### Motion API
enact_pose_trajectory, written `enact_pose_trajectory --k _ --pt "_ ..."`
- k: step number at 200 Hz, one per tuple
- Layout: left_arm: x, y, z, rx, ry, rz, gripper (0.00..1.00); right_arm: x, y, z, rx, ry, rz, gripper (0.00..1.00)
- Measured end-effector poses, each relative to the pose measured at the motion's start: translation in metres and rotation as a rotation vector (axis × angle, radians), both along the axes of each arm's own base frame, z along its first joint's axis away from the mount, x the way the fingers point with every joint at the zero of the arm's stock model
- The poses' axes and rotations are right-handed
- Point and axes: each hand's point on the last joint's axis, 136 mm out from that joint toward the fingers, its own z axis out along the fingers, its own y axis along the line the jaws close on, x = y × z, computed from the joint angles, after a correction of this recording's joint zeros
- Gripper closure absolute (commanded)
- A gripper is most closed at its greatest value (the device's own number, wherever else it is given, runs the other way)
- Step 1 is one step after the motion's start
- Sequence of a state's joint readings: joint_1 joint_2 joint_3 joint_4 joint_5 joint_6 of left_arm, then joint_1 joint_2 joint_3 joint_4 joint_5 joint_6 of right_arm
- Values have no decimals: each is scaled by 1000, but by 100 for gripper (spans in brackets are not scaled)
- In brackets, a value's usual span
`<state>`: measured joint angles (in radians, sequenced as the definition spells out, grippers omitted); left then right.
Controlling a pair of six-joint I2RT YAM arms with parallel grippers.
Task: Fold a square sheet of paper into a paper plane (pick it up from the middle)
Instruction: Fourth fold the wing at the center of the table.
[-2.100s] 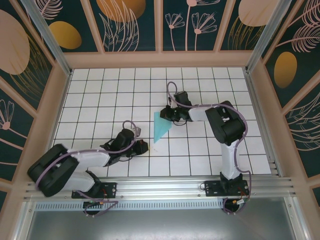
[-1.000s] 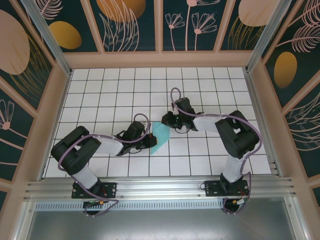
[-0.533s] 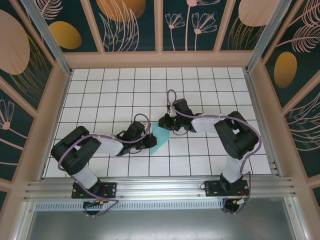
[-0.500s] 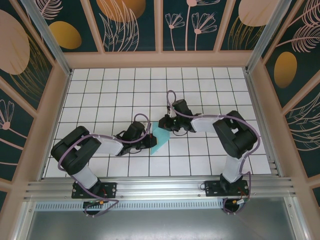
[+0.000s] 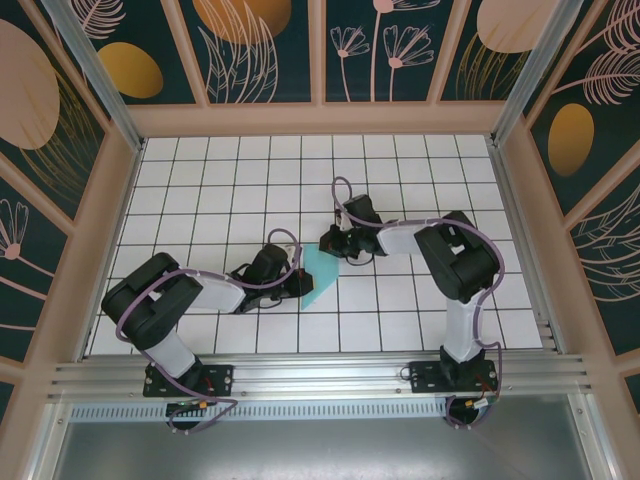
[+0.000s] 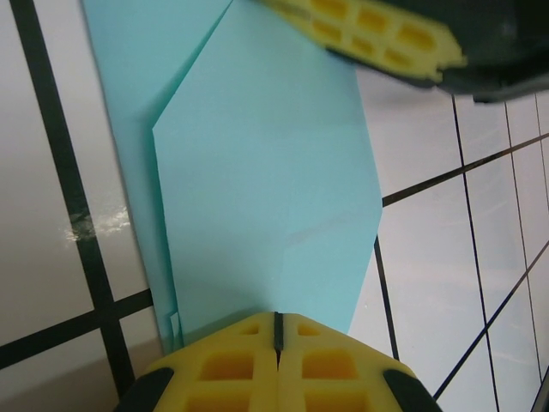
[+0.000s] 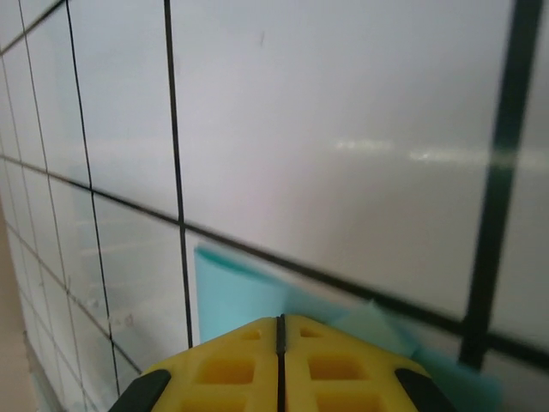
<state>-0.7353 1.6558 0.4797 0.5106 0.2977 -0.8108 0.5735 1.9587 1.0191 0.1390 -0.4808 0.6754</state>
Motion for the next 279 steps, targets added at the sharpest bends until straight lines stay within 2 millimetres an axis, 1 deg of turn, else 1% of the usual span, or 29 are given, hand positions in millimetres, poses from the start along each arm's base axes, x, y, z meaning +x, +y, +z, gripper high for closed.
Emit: enact_pose_trajectory --k 27,86,101,116,127,140,156,172,185,194,210,226,248,279 --pt "0 0 0 -7 -9 1 100 18 -12 -1 0 -2 -35 90" --pt "0 0 0 -14 -14 0 100 42 -36 1 23 -16 -76 88" --pt "1 -1 1 -16 -17 0 100 47 -44 2 13 -31 -85 85" --pt "2 -2 3 -17 -18 -5 100 48 -50 7 -5 -42 -93 84" --pt "1 -2 3 -8 -11 -7 100 47 -52 18 -4 -63 -95 82" --pt "0 -1 5 8 1 -10 100 40 -54 35 5 -96 -94 80" --pt "-2 2 6 39 24 -15 100 23 -55 56 22 -129 -90 75" --pt "0 1 9 62 40 -15 100 3 -55 62 33 -131 -83 68" --pt "4 -2 17 64 36 -12 100 -16 -54 58 34 -107 -76 63" --pt "9 -4 25 58 22 -6 100 -30 -53 51 30 -82 -64 60" --pt "15 -6 39 46 -9 6 100 -54 -47 39 19 -34 -44 60" --pt "19 -5 46 48 -31 22 100 -72 -40 30 17 2 -23 59" --pt "21 -2 44 78 -36 27 100 -85 -34 24 25 32 -18 57" --pt "21 2 31 128 -17 29 100 -89 -32 22 39 51 -37 57"
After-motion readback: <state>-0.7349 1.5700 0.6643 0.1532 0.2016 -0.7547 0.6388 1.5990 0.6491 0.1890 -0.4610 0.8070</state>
